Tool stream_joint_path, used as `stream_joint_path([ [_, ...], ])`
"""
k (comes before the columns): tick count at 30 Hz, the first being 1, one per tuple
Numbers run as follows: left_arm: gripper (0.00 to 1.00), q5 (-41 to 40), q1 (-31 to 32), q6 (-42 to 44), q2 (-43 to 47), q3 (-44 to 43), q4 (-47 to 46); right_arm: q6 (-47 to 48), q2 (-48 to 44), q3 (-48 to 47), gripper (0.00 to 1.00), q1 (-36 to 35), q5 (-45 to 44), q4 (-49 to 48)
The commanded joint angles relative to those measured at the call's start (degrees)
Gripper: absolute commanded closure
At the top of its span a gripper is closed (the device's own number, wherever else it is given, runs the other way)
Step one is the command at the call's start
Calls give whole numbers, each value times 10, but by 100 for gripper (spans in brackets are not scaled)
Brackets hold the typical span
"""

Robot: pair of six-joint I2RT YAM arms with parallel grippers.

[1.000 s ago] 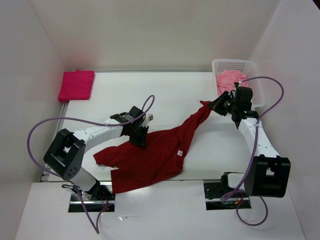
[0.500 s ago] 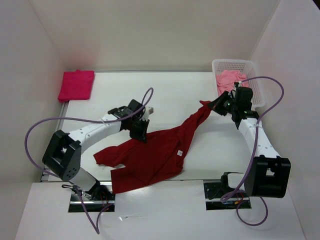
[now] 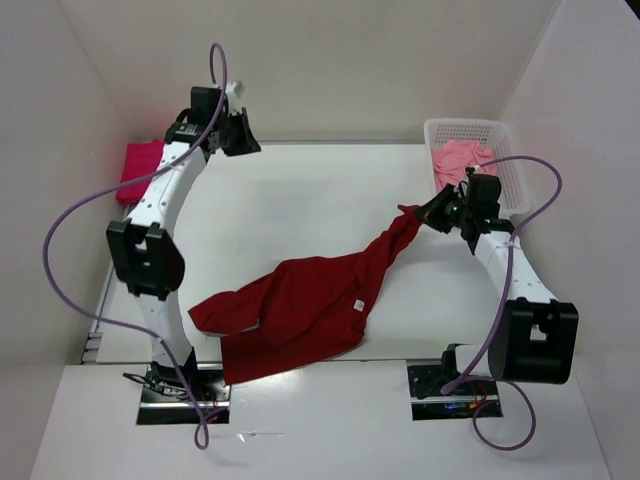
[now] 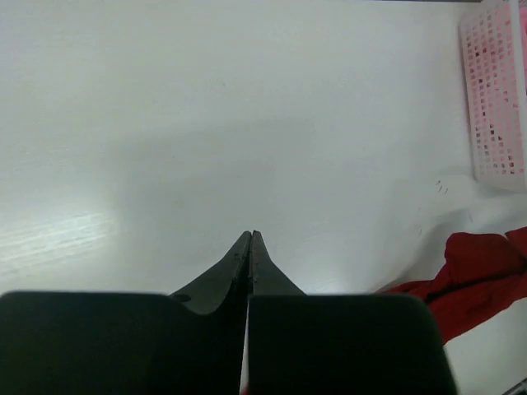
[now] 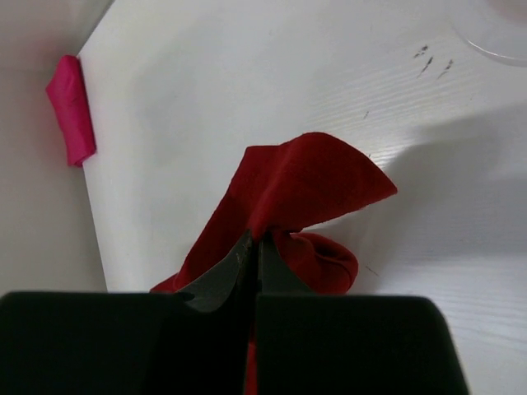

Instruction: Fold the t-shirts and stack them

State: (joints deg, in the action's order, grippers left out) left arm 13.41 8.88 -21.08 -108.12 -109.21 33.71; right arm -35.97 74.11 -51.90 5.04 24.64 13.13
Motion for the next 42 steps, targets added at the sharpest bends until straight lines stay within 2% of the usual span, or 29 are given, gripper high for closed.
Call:
stream_joint_path([
  [1,100,89,-9,-17,-94,-95,64,-3,17,-29,99,2,-11,-3],
  [2,100,101,-2,-17,-89,-63,65,-3,17,-29,99,2,-11,-3],
  [3,96,93,11,-5,-46,-12,58,-3,12,-29,99,2,-18,-3],
  [4,92,45,28,3,-15,46,34,-3,7,-22,99,2,-18,-8],
  [5,77,20,59,3,16,106,25,-3,7,-22,99,2,-18,-8],
  [6,69,3,72,9,70,212,25,-3,7,-22,99,2,-18,-8],
  [7,63,-3,82,2,97,260,19,-3,7,-22,99,-3,-18,-8],
  [8,57,-3,89,-5,120,302,19,-3,13,-22,99,-3,-18,-8],
  [9,39,-3,108,-12,161,337,19,-3,13,-28,99,-3,-18,-8],
  [10,31,-3,117,-24,177,390,24,-3,13,-33,99,-11,-13,-8],
  [12,19,-9,136,-39,214,429,24,-3,13,-33,98,-27,-20,-2],
  [13,11,-9,136,-47,222,448,15,-3,13,-39,98,-34,-30,-2],
  [14,8,8,136,-47,229,481,7,-3,18,-39,97,-39,-39,4],
  [17,7,42,142,-48,215,499,-9,-3,37,-34,97,-44,-39,4],
  [19,13,42,148,-35,204,499,-17,-9,52,-34,97,-44,-39,-17],
  [20,28,42,148,-35,193,499,-25,-16,57,-40,97,-50,-39,-23],
  [23,56,36,148,-21,171,494,-37,-23,74,-70,97,-56,-39,-28],
  [24,78,42,148,-16,171,487,-37,-23,82,-85,97,-56,-39,-28],
  [27,100,32,141,-22,163,460,-51,-23,115,-122,97,-56,-45,-36],
  [31,100,41,101,-16,93,360,-51,-23,193,-188,97,-67,-50,-54],
  [32,100,41,91,-16,75,306,-51,-17,236,-233,95,-67,-50,-54],
  [35,100,79,44,-31,13,229,-51,-9,306,-345,88,-84,-50,-11],
  [36,100,103,31,-49,-13,186,-51,5,313,-368,82,-95,-63,0],
  [37,100,122,2,-59,-26,169,-58,12,313,-405,66,-101,-72,18],
  [40,100,180,-42,-91,-75,117,-71,36,313,-441,44,-120,-72,73],
  [42,100,187,-55,-98,-97,111,-77,48,285,-416,38,-141,-72,95],
])
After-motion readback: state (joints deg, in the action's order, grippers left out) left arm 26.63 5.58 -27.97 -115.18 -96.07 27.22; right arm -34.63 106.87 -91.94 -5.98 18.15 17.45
